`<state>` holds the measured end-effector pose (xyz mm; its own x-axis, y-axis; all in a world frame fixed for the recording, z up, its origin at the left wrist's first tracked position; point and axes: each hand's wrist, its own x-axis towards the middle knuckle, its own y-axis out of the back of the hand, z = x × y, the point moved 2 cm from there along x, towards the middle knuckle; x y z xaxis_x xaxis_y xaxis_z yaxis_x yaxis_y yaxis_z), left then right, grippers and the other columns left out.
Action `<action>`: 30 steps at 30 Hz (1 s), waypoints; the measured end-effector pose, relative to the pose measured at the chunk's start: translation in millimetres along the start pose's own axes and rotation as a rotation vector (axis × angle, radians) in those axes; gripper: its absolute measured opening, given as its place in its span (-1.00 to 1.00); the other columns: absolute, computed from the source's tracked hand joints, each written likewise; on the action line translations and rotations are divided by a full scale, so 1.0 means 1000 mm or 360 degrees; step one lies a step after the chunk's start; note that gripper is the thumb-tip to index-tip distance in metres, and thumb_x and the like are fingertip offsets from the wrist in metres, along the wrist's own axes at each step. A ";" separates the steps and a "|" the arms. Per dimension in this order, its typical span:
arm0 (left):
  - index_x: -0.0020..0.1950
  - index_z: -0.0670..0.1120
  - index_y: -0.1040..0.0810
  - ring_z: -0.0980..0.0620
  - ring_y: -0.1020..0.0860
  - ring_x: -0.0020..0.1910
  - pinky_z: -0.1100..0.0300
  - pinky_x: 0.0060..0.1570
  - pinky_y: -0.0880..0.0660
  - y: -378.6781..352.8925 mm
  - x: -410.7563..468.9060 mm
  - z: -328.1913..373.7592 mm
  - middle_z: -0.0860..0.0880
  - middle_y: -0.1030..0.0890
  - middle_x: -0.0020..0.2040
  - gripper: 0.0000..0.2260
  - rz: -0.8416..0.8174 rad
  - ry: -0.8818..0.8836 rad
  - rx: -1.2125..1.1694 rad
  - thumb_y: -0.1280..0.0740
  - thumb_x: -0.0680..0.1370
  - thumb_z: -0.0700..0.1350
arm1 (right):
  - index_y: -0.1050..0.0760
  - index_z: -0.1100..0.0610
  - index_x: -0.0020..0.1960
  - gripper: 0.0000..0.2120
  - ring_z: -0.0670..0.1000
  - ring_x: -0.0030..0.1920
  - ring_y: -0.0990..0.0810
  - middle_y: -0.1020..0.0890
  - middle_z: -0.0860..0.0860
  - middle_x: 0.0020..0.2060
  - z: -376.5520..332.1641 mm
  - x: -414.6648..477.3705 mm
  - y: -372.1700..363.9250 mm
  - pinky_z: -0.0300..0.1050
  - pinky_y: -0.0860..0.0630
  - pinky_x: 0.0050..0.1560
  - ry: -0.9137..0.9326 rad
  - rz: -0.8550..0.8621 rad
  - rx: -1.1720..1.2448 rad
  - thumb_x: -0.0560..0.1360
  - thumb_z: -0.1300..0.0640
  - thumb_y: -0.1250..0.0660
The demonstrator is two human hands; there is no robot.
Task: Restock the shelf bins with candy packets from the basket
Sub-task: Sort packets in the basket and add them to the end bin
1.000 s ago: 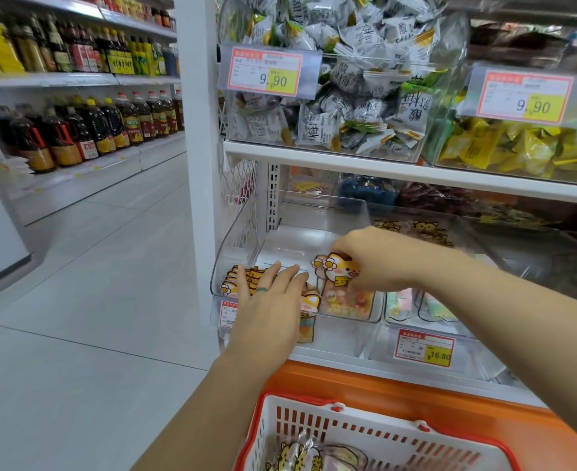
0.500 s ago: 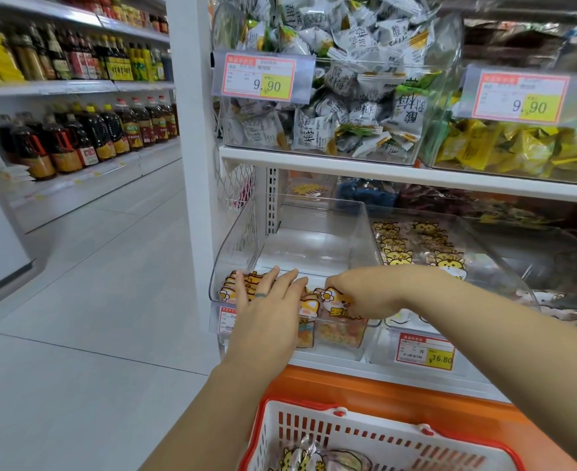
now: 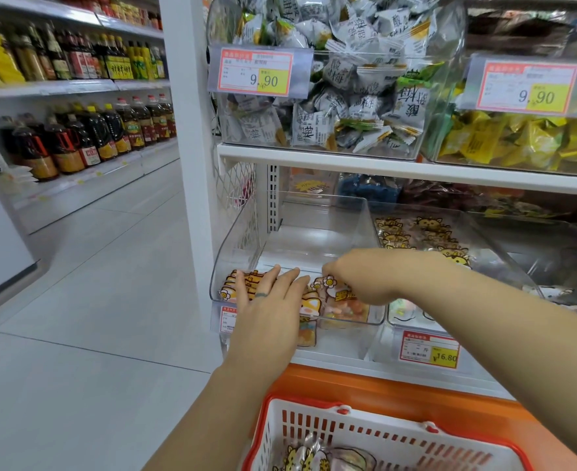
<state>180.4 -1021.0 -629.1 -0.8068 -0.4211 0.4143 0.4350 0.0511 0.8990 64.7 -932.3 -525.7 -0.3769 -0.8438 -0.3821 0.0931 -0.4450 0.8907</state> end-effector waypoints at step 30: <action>0.60 0.12 -0.11 0.02 0.05 0.62 -0.28 0.48 0.29 0.017 -0.001 0.005 0.10 -0.11 0.62 -0.46 -0.0158 0.0080 0.0033 -0.20 0.66 -0.16 | -0.41 0.03 0.11 -0.69 -0.14 -0.29 -0.41 -0.41 -0.13 -0.24 0.020 -0.061 0.048 -0.15 -0.30 -0.36 -0.0043 0.0376 0.0073 0.53 0.39 -0.16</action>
<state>186.4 -1015.3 -613.8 -0.8241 -0.4700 0.3161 0.3454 0.0254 0.9381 73.5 -896.2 -454.4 -0.3743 -0.9142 -0.1557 0.1401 -0.2217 0.9650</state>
